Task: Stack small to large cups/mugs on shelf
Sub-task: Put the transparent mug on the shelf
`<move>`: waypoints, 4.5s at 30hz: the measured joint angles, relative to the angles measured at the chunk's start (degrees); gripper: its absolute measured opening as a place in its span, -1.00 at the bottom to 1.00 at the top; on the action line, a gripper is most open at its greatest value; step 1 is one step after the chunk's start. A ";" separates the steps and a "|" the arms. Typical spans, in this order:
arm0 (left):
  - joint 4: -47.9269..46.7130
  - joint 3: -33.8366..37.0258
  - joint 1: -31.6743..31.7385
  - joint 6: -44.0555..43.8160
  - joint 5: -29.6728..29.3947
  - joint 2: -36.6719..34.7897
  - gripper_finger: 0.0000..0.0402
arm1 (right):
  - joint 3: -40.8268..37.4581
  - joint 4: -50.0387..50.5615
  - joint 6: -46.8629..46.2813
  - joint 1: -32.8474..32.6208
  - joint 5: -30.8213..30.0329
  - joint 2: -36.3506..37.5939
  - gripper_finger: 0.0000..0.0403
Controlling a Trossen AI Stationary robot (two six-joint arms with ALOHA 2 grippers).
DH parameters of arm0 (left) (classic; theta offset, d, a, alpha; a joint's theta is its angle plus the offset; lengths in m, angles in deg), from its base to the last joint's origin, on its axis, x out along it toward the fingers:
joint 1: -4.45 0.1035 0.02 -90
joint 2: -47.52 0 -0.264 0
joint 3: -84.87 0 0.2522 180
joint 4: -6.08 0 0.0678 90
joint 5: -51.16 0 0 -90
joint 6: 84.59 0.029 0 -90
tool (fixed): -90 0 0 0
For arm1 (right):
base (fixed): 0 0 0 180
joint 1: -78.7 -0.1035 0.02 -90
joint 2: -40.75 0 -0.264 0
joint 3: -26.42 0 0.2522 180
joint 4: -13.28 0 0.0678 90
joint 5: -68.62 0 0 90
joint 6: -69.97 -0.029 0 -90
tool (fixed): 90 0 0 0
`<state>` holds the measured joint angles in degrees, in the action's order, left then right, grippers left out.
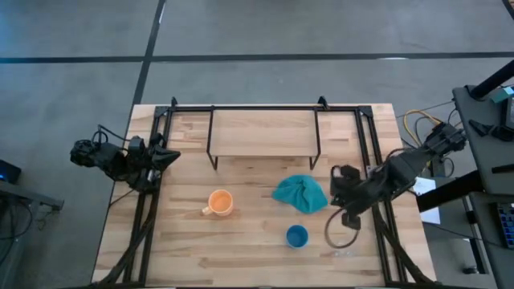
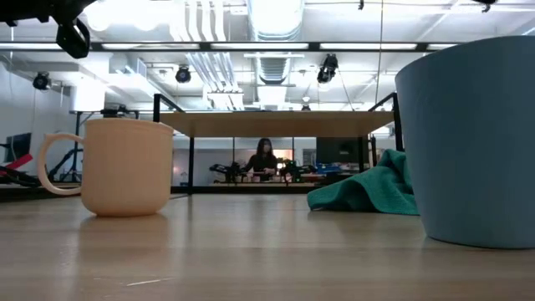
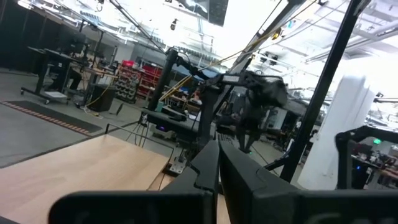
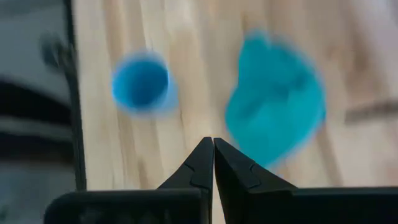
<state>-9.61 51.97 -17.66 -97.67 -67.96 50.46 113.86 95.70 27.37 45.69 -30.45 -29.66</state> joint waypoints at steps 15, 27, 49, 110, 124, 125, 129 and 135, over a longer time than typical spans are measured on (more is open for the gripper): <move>4.82 -0.04 -0.02 -0.16 2.16 -0.02 -1.00 | 5.79 13.93 -9.17 -1.63 9.47 -19.52 -0.96; 4.53 -0.60 -0.01 -3.10 6.72 0.00 -1.00 | 5.74 13.39 -6.03 -1.60 26.00 -22.15 -0.93; 4.50 -1.60 -0.03 -3.05 7.89 0.00 -1.00 | 5.07 9.76 -11.15 -5.14 27.31 -21.55 -0.32; 24.14 -1.62 -0.02 -3.10 8.07 7.95 -1.00 | 2.23 5.67 -1.73 -4.98 21.01 -32.92 -0.95; 24.96 -1.52 0.00 -2.61 7.12 7.83 -1.00 | 34.93 20.57 0.48 10.18 8.23 -32.88 -0.96; 24.91 -1.51 0.00 -2.62 6.77 7.84 -1.00 | 37.17 20.29 1.28 12.12 7.25 -33.31 -0.96; 24.85 -1.51 0.01 -2.64 5.68 7.85 -1.00 | 44.96 20.15 7.12 19.28 3.98 -35.43 -0.96; 15.21 -2.05 0.00 -3.07 -1.39 7.85 -1.00 | 54.66 19.68 14.82 28.92 1.28 -40.10 -0.96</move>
<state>5.59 49.92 -17.66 -100.74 -69.36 58.31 168.51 115.37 42.18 74.61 -29.17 -69.76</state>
